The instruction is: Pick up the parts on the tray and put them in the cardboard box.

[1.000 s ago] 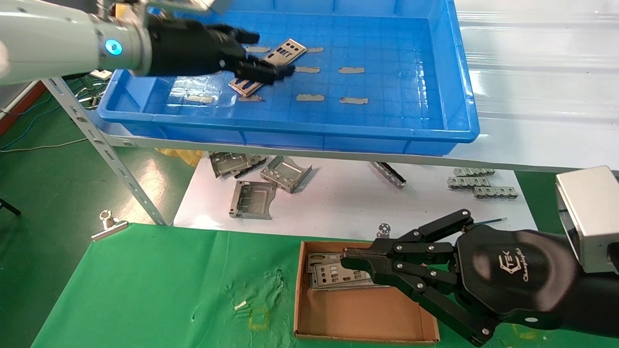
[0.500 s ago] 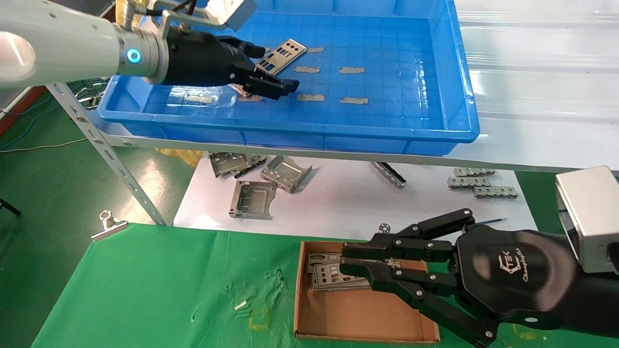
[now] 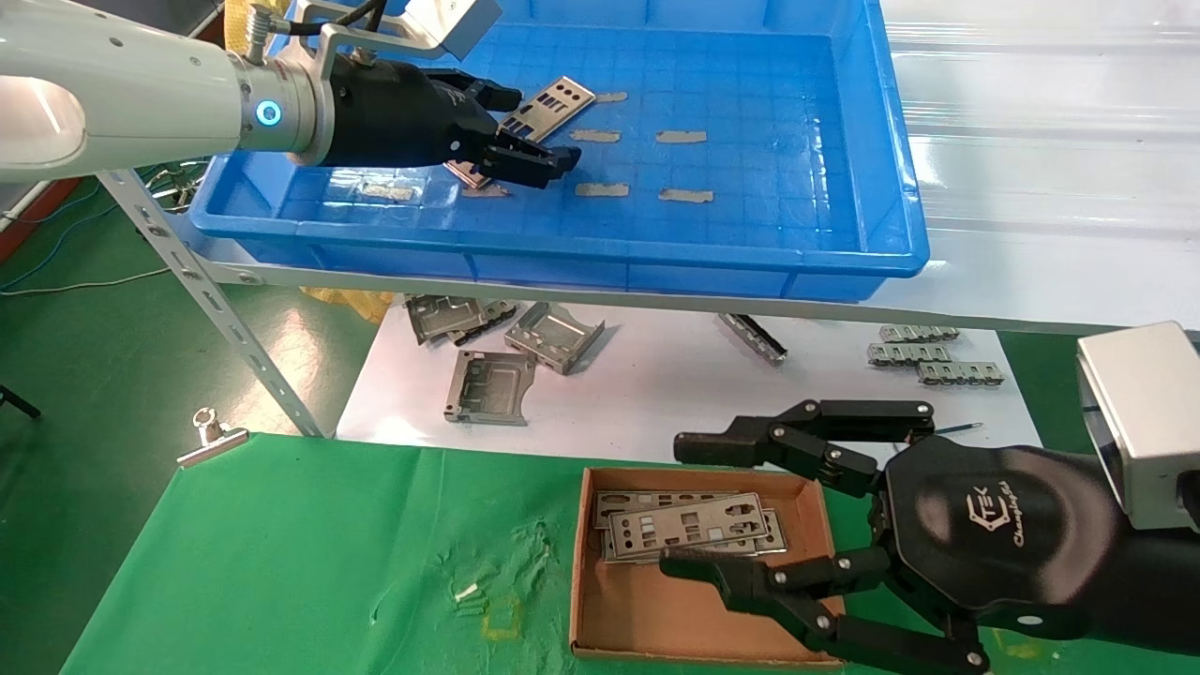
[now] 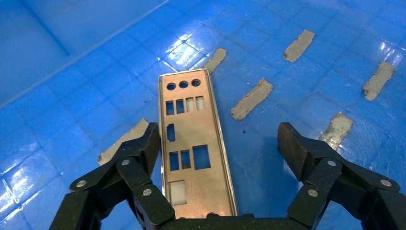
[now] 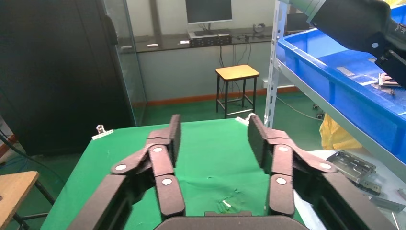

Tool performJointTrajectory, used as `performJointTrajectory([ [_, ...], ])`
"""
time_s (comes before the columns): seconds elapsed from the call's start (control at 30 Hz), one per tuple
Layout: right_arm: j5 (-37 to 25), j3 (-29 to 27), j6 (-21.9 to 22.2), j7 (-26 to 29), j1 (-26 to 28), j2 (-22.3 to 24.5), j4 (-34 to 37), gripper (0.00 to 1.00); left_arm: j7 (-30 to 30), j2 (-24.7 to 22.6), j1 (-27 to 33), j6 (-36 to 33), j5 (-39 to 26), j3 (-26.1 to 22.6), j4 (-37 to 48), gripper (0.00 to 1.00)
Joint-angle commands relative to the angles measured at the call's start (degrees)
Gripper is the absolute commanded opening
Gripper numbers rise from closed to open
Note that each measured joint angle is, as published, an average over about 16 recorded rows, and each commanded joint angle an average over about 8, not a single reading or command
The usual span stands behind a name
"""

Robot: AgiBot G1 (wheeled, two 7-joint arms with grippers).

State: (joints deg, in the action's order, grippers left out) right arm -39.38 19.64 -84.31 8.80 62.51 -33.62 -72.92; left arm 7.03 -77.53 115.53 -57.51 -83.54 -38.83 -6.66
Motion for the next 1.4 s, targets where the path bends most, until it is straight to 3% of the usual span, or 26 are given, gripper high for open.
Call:
performJointTrajectory([
  [0.03, 0.0, 0.0, 0.0, 0.0, 0.0, 0.0, 0.0, 1.00, 0.1, 0.0, -0.1, 0.2, 0.1, -0.2, -0.1, 0.00],
  [0.9, 0.0, 0.0, 0.0, 0.0, 0.0, 0.0, 0.0, 1.00, 3.2, 0.1, 0.0, 1.2, 0.7, -2.8, -0.3, 0.00],
  [1.4, 0.0, 0.0, 0.0, 0.0, 0.0, 0.0, 0.0, 1.00, -0.8, 1.3, 4.0, -3.6, 2.2, -2.8, -0.8, 0.00],
])
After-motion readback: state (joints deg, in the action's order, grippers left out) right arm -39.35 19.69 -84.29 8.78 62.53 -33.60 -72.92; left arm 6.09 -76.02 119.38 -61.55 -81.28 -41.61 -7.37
